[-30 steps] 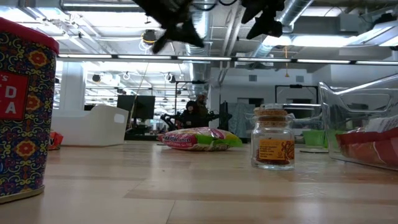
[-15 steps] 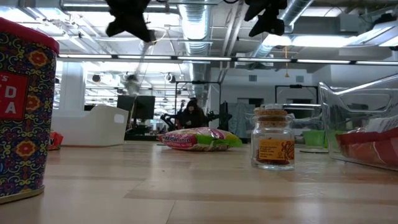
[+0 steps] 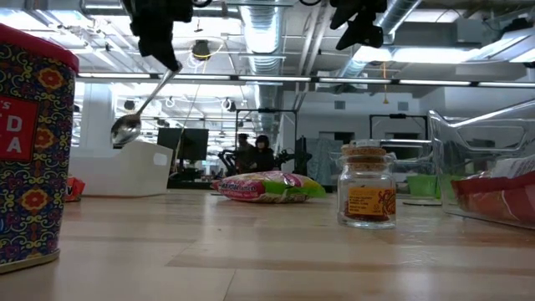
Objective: Pick & Place Food Item
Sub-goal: Put the silver spoon into the white bin, then put the red noodle pack into the bottom transparent bin
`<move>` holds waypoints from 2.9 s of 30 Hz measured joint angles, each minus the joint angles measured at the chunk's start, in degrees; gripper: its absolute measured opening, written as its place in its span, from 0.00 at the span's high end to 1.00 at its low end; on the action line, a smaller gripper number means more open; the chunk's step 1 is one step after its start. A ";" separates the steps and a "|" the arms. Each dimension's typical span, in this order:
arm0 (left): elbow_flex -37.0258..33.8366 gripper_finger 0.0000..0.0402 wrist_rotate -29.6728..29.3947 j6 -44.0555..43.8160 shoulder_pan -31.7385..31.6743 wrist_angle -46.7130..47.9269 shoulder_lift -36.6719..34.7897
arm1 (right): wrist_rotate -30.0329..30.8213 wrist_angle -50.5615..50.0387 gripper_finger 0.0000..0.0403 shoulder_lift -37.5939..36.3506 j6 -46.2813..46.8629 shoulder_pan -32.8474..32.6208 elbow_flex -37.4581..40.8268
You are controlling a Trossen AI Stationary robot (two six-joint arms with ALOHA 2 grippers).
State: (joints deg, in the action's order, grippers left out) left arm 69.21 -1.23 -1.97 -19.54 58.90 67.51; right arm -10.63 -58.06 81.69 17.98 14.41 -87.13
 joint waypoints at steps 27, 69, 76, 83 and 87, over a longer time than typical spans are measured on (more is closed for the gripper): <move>0.00 0.99 7.28 14.89 -6.11 9.73 14.54 | 0.31 0.28 0.49 0.00 0.02 0.55 0.00; -13.03 0.95 10.52 14.81 -12.10 -1.25 19.25 | 0.20 0.26 0.49 0.04 -0.87 1.88 0.00; -13.03 0.86 8.73 13.32 -12.10 -3.12 19.23 | 0.20 0.23 0.49 0.04 -0.85 1.84 0.00; -13.03 0.81 8.74 13.28 -12.10 -5.53 19.23 | 0.17 0.23 0.49 0.04 -0.85 1.84 0.00; -13.03 0.89 8.74 13.26 -12.10 -8.10 19.23 | 0.18 0.23 0.49 0.04 -0.85 1.84 0.00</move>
State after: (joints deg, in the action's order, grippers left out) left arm 56.18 7.51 11.29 -31.64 50.80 86.74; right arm -10.46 -57.82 81.73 17.12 16.25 -87.13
